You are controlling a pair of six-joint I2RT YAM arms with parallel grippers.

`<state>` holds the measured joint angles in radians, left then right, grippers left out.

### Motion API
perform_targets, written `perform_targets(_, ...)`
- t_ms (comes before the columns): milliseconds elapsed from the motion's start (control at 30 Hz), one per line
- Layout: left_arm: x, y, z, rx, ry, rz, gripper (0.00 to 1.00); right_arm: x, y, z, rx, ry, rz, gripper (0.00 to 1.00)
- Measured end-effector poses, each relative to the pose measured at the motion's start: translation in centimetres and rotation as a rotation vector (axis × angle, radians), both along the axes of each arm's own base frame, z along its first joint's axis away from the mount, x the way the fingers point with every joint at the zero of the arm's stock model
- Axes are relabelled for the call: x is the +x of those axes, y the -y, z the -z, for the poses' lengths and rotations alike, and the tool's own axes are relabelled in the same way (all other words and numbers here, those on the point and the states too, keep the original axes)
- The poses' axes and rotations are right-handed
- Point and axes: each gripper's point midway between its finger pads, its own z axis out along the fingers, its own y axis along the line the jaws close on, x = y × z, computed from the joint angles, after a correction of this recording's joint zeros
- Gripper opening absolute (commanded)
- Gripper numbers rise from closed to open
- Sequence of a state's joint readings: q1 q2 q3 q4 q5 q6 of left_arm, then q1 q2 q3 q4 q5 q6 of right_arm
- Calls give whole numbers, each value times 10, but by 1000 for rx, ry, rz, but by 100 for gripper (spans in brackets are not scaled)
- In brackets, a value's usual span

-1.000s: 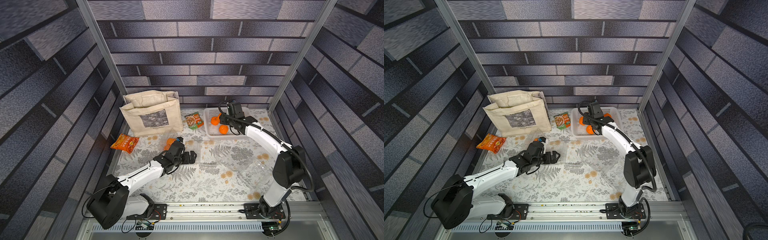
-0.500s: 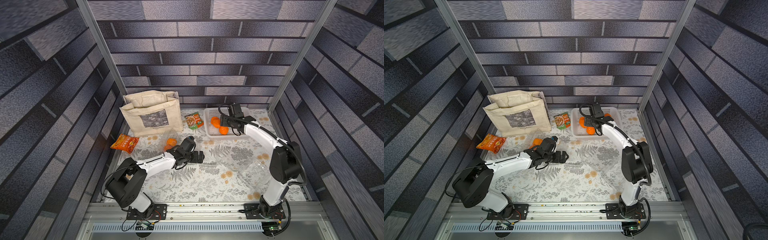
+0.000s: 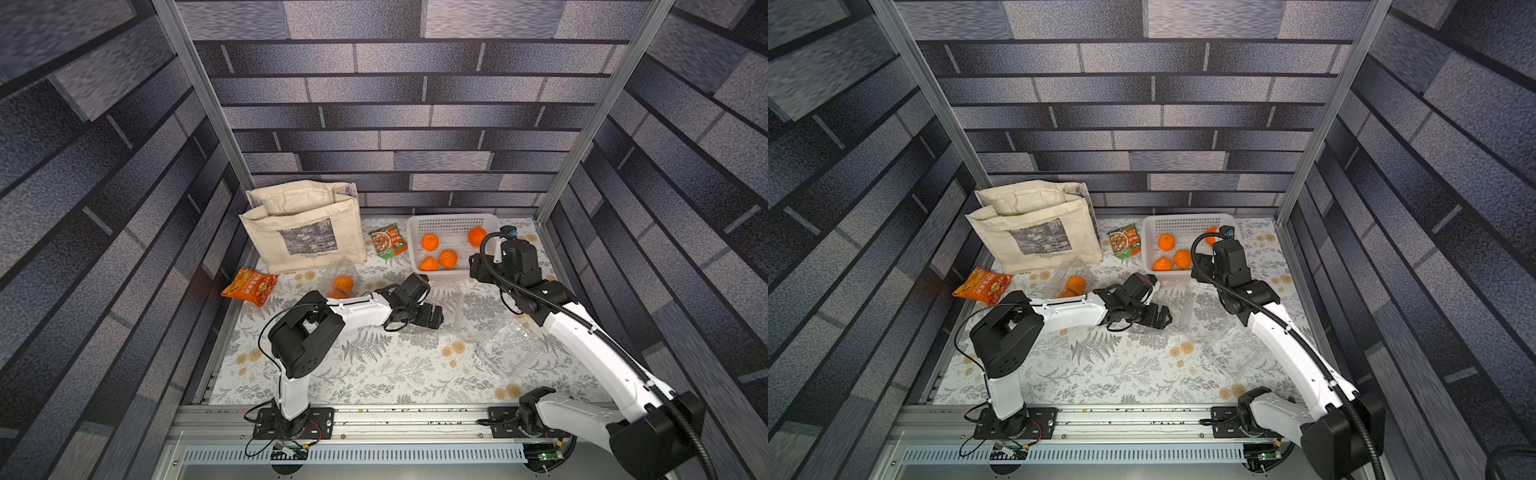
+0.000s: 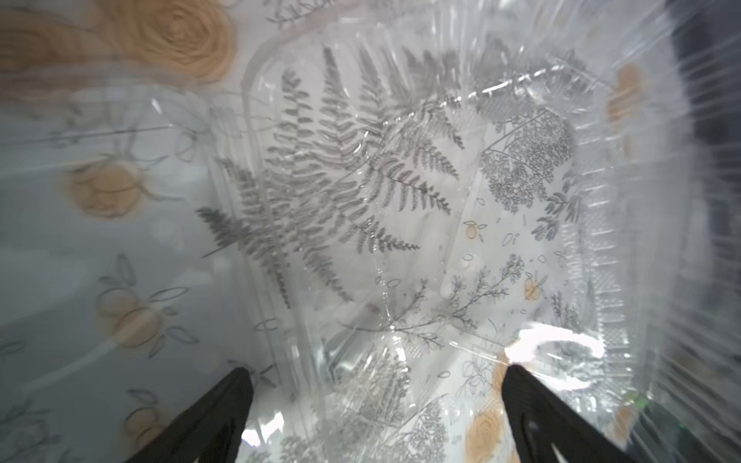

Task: Take oranges out of containers
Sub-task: Move the packing box to the center of the board.

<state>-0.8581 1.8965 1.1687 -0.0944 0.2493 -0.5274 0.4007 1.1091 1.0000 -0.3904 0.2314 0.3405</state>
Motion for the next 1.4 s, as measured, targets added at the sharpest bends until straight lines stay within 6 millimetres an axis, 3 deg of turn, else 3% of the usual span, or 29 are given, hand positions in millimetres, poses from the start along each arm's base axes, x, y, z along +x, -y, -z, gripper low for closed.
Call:
perform_targets(233,-4,43,-40,-82,35,72,100,-21,9,5,2,-4,1,79)
perform_targets(333,0,40,-57,-8,71,59,100,-28,9,21,2,-40,-6,79)
perform_targets(400,5,24,-72,67,115,33,100,-33,8,35,5,-76,-15,79)
perform_targets(533,25,-43,-113,182,227,-88,100,-47,6,68,19,-157,-34,79)
perform_targets(667,59,-147,-152,228,314,-322,100,-66,4,88,61,-202,-54,78)
perform_targets(767,74,-222,-164,310,349,-490,100,-76,2,91,103,-202,-68,78)
perform_targets(867,78,-263,-162,402,347,-557,100,-84,0,91,137,-199,-86,78)
perform_targets(1000,79,-295,-139,596,289,-557,100,-92,-4,100,160,-224,-112,77)
perform_targets(1233,87,-305,-71,899,147,-415,100,-102,-8,124,170,-296,-134,76)
perform_targets(1400,89,-309,-59,937,104,-365,99,-110,-7,131,190,-303,-130,76)
